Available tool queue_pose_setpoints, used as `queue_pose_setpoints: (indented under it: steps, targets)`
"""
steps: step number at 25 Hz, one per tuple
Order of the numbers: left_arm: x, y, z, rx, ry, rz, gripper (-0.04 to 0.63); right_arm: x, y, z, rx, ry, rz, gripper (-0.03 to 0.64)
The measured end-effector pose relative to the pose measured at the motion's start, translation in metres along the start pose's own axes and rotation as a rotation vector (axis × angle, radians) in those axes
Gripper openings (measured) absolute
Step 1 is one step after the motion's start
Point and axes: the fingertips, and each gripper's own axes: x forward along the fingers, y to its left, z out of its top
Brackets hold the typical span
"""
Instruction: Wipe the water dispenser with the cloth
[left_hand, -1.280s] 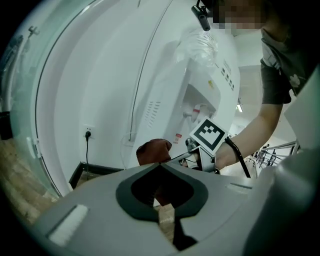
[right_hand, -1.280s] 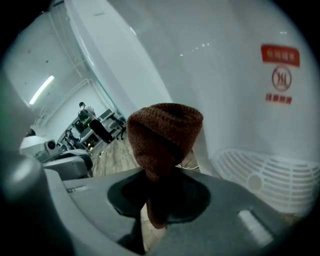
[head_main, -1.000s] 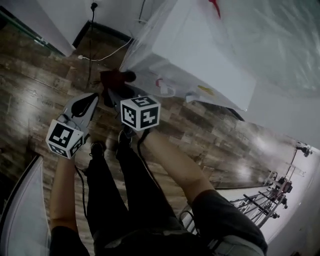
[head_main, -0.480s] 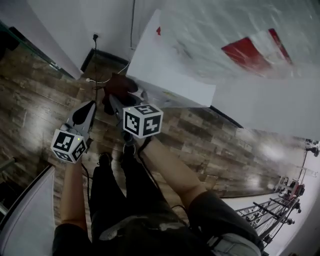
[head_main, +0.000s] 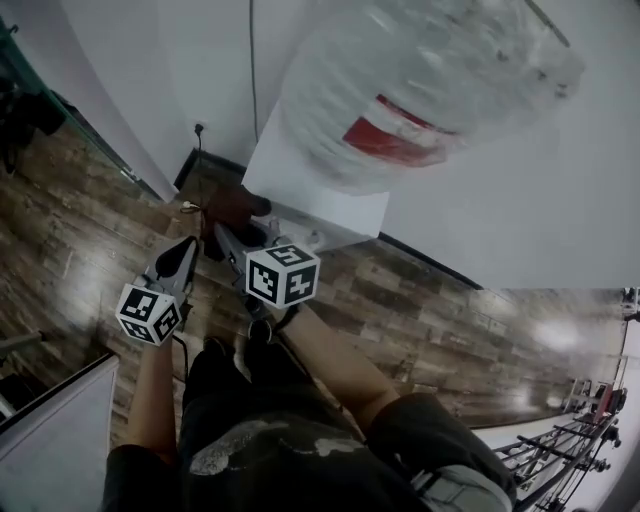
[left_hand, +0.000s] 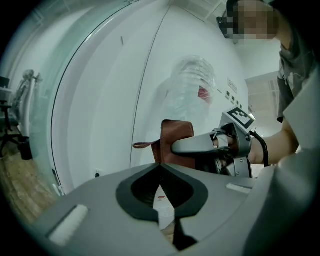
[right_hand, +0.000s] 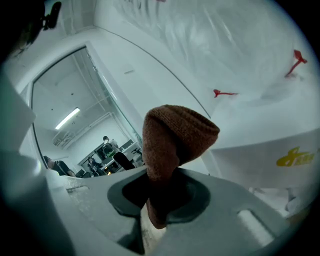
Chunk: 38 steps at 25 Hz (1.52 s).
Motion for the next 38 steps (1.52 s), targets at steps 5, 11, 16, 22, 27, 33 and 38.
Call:
queue_pose_setpoints:
  steps: [5, 11, 16, 22, 27, 33, 38]
  targets:
    - [-0.010, -0.001, 0.002, 0.000, 0.014, 0.010, 0.017, -0.014, 0.002, -0.006, 0.016, 0.004, 0.035, 0.060]
    - [-0.044, -0.004, -0.007, -0.030, 0.021, -0.009, 0.017, -0.049, 0.005, -0.016, -0.003, -0.007, -0.012, 0.060]
    - [-0.070, -0.014, -0.013, -0.042, 0.018, -0.121, 0.017, -0.075, 0.020, -0.031, -0.044, -0.049, -0.140, 0.060]
    - [-0.125, -0.030, -0.010, -0.002, 0.030, -0.288, 0.017, -0.122, 0.070, -0.058, 0.025, -0.191, -0.306, 0.060]
    - [-0.176, -0.044, -0.013, 0.017, 0.037, -0.392, 0.017, -0.169, 0.111, -0.107, 0.047, -0.236, -0.453, 0.060]
    - [-0.211, -0.076, -0.026, 0.029, 0.051, -0.476, 0.017, -0.223, 0.147, -0.144, 0.043, -0.291, -0.521, 0.060]
    - [-0.253, -0.117, -0.046, 0.033, 0.058, -0.521, 0.017, -0.258, 0.176, -0.165, 0.031, -0.335, -0.510, 0.060]
